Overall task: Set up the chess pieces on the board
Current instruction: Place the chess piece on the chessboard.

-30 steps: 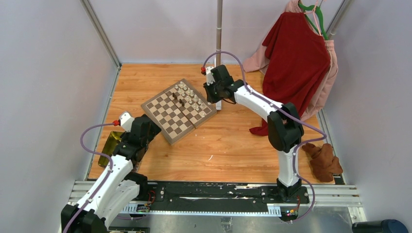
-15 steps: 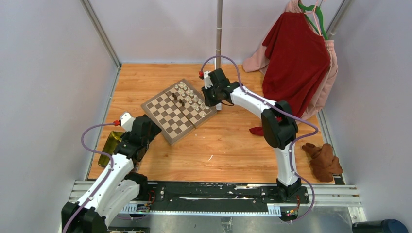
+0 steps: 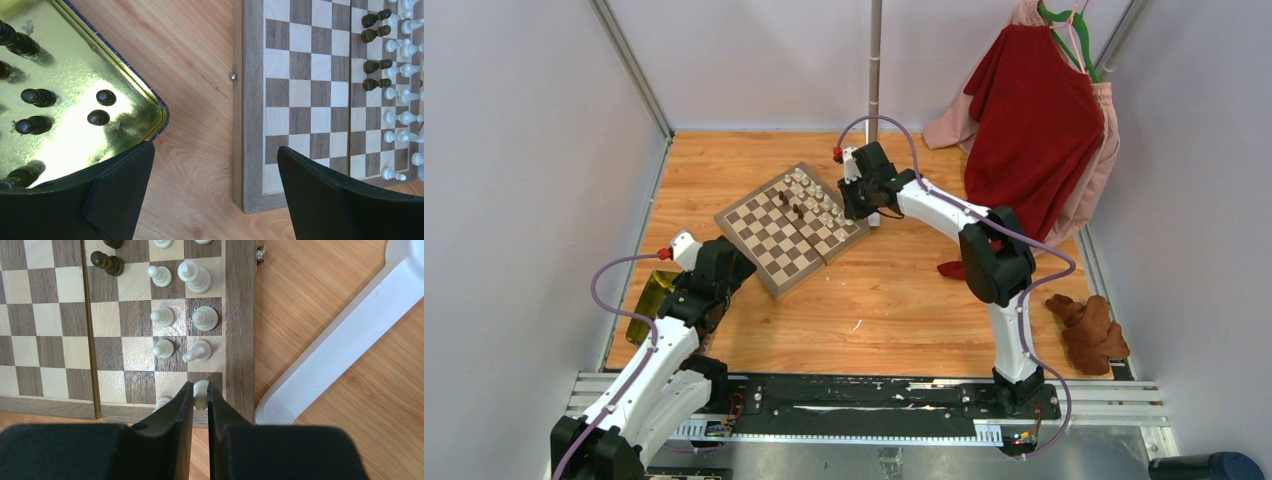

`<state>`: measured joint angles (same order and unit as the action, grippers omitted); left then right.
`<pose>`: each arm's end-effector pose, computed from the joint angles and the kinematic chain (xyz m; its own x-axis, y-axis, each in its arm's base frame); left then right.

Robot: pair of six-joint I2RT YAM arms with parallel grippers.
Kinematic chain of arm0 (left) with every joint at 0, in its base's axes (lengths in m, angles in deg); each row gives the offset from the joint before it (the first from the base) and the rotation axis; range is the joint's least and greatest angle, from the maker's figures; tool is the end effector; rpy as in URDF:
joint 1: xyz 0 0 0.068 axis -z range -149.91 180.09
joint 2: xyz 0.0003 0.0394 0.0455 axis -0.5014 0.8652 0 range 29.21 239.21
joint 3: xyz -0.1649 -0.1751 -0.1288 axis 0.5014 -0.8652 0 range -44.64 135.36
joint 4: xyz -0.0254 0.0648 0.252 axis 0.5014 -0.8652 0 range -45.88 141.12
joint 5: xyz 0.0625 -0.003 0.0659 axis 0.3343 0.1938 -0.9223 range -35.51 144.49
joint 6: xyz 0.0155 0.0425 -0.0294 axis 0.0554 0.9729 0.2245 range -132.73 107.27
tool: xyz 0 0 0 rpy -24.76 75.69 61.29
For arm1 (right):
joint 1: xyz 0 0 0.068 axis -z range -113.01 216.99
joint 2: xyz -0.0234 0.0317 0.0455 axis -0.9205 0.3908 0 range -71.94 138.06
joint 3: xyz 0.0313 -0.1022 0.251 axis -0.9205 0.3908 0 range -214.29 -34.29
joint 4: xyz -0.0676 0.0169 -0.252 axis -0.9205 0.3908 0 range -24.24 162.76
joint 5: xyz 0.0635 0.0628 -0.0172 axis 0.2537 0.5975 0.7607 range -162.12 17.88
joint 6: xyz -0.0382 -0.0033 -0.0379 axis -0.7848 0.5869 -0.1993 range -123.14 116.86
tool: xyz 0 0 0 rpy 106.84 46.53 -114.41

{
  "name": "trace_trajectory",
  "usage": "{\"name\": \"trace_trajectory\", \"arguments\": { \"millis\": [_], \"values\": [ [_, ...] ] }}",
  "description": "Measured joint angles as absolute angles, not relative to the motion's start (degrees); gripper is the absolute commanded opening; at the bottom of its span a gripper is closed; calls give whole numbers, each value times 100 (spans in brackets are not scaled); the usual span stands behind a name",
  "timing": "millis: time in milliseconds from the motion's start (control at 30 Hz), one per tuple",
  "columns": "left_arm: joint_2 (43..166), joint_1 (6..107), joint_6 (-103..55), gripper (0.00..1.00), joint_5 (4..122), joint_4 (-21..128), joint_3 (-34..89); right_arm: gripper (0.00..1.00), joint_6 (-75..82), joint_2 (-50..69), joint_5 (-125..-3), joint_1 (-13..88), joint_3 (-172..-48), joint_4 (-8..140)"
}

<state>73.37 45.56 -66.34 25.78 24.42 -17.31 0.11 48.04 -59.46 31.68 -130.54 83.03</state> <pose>0.1575 -0.0258 0.2115 -0.3120 -0.6462 -0.6965 -0.5947 0.7045 -0.3873 0.3891 0.2854 0.2272 -0.5741 -0.3389 -0.7453 -0.6675 0.7210 0.1863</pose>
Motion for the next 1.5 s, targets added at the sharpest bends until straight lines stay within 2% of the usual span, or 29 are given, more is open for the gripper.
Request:
{"name": "trace_trajectory", "arguments": {
  "millis": [533,833,1233,1500],
  "values": [
    [7390,4556,-6675,100,2600,2446,-1733,18,17,4914,-5944,3168,-12964,8281],
    [7387,4556,-6677,100,2602,2446,-1733,37,28,4935,-5941,3168,-12955,8233],
    [7363,4556,-6677,100,2635,2446,-1733,38,28,4927,-5946,3168,-12942,8225],
    [7313,4556,-6675,100,2639,2444,-1733,38,24,4393,-6027,3162,-12608,8190]
  ]
}}
